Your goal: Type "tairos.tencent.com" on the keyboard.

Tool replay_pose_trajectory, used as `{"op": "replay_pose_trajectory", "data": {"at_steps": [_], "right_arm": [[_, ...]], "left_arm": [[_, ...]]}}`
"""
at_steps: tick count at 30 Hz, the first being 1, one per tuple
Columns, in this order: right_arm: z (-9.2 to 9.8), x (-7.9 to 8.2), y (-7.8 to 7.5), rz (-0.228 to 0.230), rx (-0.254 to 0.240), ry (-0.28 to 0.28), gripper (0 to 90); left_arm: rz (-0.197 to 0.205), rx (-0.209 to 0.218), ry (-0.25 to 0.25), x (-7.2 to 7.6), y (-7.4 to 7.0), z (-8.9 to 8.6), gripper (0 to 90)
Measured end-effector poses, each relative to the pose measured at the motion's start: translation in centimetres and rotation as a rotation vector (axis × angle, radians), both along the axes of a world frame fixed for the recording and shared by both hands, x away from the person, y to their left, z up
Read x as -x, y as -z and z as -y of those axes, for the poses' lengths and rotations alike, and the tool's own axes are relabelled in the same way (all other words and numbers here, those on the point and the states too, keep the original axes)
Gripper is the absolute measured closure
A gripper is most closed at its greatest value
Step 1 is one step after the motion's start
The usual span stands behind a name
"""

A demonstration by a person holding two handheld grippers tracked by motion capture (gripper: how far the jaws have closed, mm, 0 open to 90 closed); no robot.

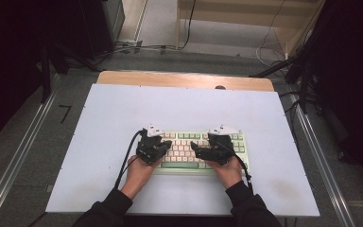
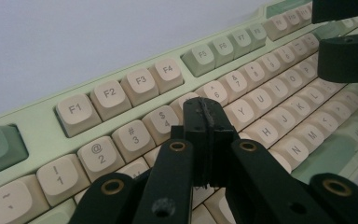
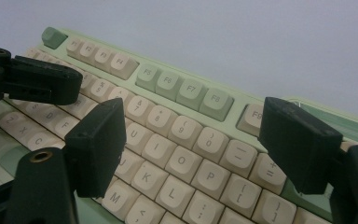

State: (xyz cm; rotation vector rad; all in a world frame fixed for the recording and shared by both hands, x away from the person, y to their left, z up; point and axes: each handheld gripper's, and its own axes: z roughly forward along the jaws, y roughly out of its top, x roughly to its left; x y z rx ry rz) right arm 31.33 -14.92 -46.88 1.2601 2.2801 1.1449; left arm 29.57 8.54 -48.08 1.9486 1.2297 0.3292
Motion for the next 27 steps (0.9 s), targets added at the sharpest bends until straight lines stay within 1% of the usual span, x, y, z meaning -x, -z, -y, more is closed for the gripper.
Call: {"op": "replay_pose_trajectory", "data": {"at_steps": [11,13,14,17,19,20,21,22,23,24,25,26,27], "right_arm": [[0.0,0.0,0.0,-0.006,-0.004,-0.002,21.0],[0.0,0.0,0.0,-0.006,0.0,-0.005,21.0],[0.0,0.0,0.0,-0.006,0.0,-0.006,21.0],[0.0,0.0,0.1,-0.007,0.002,-0.006,21.0],[0.0,0.0,0.0,-0.006,0.0,-0.004,21.0],[0.1,0.0,0.0,-0.006,-0.003,-0.001,21.0],[0.1,0.0,-0.1,-0.007,-0.004,0.0,21.0],[0.2,0.0,-0.1,-0.007,-0.004,-0.001,21.0],[0.2,0.0,-0.1,-0.007,-0.004,-0.001,21.0],[0.2,0.0,-0.1,-0.007,-0.003,-0.001,21.0],[0.2,0.0,-0.1,-0.007,-0.007,0.001,21.0],[0.2,0.0,-0.1,-0.004,-0.009,0.003,21.0],[0.2,0.0,-0.1,-0.004,-0.009,0.003,21.0]], "left_arm": [[-0.012,-0.008,0.001,-0.1,0.2,0.1,90.0],[-0.019,-0.015,0.006,-0.2,0.2,0.1,90.0],[-0.029,-0.017,0.011,-0.3,0.4,0.1,90.0],[-0.034,-0.001,0.012,-0.3,0.3,0.0,90.0],[-0.032,0.036,0.017,-0.3,0.0,-0.3,89.4],[-0.03,0.062,0.022,-0.2,-0.2,-0.5,77.6],[-0.024,0.075,0.023,-0.1,-0.4,-0.6,71.7],[0.002,0.091,0.019,0.2,-0.9,-0.8,64.3],[0.002,0.091,0.019,0.2,-0.9,-0.8,56.0],[0.028,0.086,0.005,0.4,-1.2,-0.9,56.0],[0.049,0.073,-0.009,0.6,-1.4,-1.0,42.7],[0.069,0.063,-0.019,0.8,-1.6,-1.1,36.7],[0.079,0.051,-0.027,0.9,-1.7,-1.2,36.7]]}}
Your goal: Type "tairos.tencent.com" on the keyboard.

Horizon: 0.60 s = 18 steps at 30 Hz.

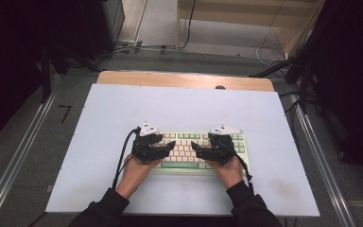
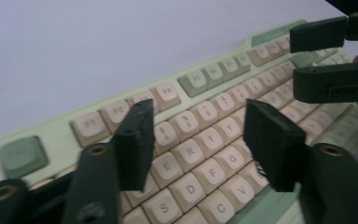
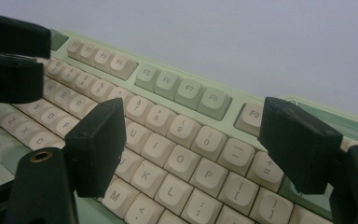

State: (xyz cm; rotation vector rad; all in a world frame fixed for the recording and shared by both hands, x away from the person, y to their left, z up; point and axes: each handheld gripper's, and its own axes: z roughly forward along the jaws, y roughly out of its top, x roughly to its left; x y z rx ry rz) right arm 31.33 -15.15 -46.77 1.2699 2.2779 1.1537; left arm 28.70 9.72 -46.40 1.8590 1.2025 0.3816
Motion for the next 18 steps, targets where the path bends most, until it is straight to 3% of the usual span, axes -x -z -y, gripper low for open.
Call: {"op": "replay_pose_trajectory", "data": {"at_steps": [4,9,15,18], "right_arm": [[0.1,0.0,-0.1,0.0,-0.005,0.0,21.0],[0.2,-0.1,-0.1,-0.005,-0.009,0.004,21.0],[0.5,-0.1,-0.3,-0.016,-0.025,0.01,19.3],[0.9,-0.2,-0.4,-0.031,-0.043,0.007,18.6]], "left_arm": [[0.01,-0.017,-0.009,0.5,-0.2,-0.7,20.4],[0.02,0.008,-0.021,1.2,-0.5,-1.8,14.2],[0.029,0.068,-0.058,2.3,-0.3,-3.2,7.5],[0.043,0.07,-0.076,2.8,-0.3,-3.8,4.7]]}}
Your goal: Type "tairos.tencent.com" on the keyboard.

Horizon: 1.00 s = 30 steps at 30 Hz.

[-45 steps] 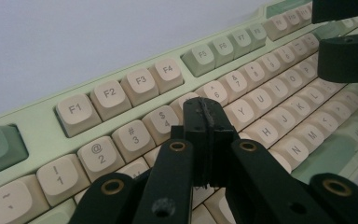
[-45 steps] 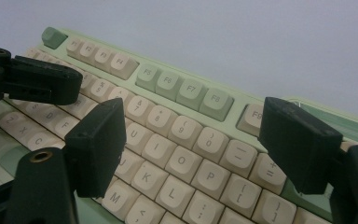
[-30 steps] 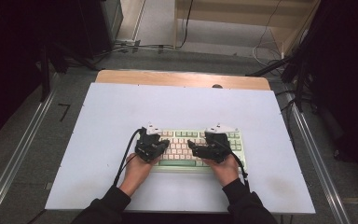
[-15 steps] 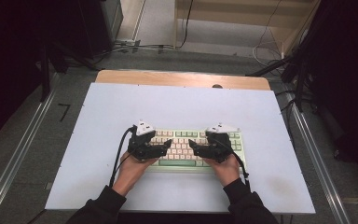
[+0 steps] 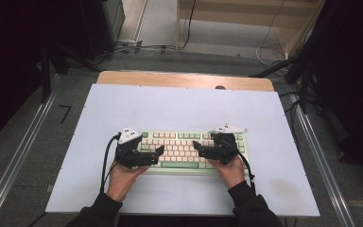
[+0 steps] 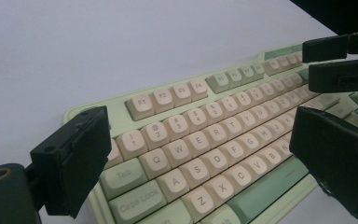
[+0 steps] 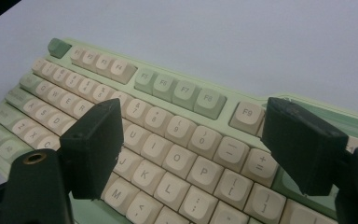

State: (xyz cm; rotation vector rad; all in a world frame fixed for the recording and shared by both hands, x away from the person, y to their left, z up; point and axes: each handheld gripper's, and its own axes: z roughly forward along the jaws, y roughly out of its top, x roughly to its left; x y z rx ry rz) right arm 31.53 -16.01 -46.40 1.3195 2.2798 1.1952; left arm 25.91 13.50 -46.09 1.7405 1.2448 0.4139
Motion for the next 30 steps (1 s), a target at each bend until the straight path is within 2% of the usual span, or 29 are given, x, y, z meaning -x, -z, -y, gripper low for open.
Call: {"op": "replay_pose_trajectory", "data": {"at_steps": [4,7,8,9,10,14,19,23,30], "right_arm": [[0.4,0.3,-0.2,0.019,-0.004,0.006,22.2],[0.7,0.6,-0.4,0.04,-0.009,0.02,33.8],[0.8,0.7,-0.4,0.044,-0.006,0.016,43.2],[0.8,0.7,-0.4,0.044,-0.006,0.016,43.2],[0.8,0.7,-0.3,0.042,-0.006,0.015,48.1],[0.8,0.6,0.1,0.025,-0.01,0.009,68.7],[0.5,0.4,0.6,-0.008,-0.008,0.007,85.2],[0.3,0.4,0.9,-0.018,0.003,-0.019,87.2],[-0.3,0.5,1.2,-0.015,0.01,-0.036,87.2]], "left_arm": [[0.026,0.017,-0.024,1.0,0.2,-0.9,5.9],[0.034,0.02,-0.044,1.5,0.4,-1.7,7.1],[0.036,0.025,-0.052,1.6,0.4,-2.0,8.2],[0.038,0.026,-0.064,1.7,0.5,-2.2,8.2],[0.041,0.024,-0.079,1.8,0.6,-2.3,9.1],[0.05,0.013,-0.114,1.8,1.1,-2.5,11.0],[0.052,0.003,-0.105,1.6,1.3,-2.3,12.0],[0.054,-0.014,-0.095,1.6,1.4,-2.0,12.1],[0.054,-0.014,-0.094,1.6,1.5,-1.9,12.8]]}}
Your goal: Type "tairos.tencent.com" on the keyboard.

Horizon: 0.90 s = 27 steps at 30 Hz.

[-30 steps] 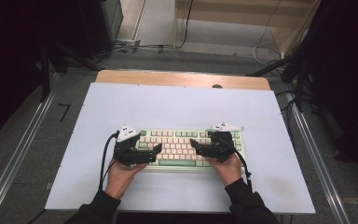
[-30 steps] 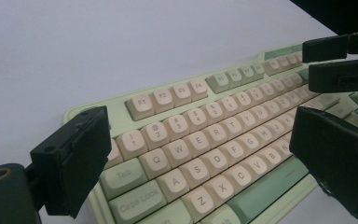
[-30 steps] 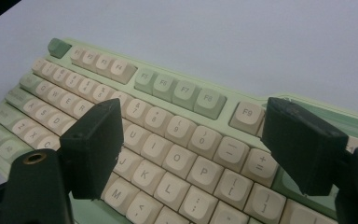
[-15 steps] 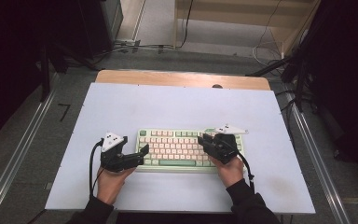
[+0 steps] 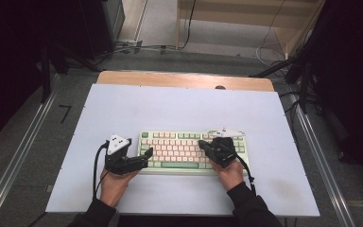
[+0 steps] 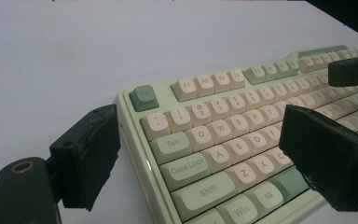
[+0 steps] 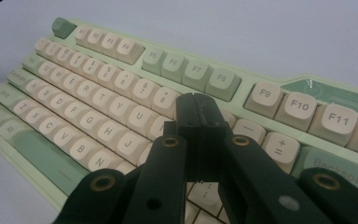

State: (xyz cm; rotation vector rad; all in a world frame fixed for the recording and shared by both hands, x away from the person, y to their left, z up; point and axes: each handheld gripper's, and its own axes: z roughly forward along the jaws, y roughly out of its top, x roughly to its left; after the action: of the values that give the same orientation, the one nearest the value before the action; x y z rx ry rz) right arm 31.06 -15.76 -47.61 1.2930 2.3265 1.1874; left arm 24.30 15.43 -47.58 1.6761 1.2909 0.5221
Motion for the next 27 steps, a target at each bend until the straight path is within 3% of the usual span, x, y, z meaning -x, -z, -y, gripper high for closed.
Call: {"op": "replay_pose_trajectory", "data": {"at_steps": [8,27], "right_arm": [[-0.68,-0.07,0.49,-0.015,0.02,-0.022,87.2],[-0.93,-0.38,0.88,-0.038,0.053,-0.011,85.8]], "left_arm": [[-0.009,-0.005,0.008,-0.1,0.12,0.1,13.2],[-0.011,-0.004,0.0,-0.13,0.19,0.03,13.8]]}}
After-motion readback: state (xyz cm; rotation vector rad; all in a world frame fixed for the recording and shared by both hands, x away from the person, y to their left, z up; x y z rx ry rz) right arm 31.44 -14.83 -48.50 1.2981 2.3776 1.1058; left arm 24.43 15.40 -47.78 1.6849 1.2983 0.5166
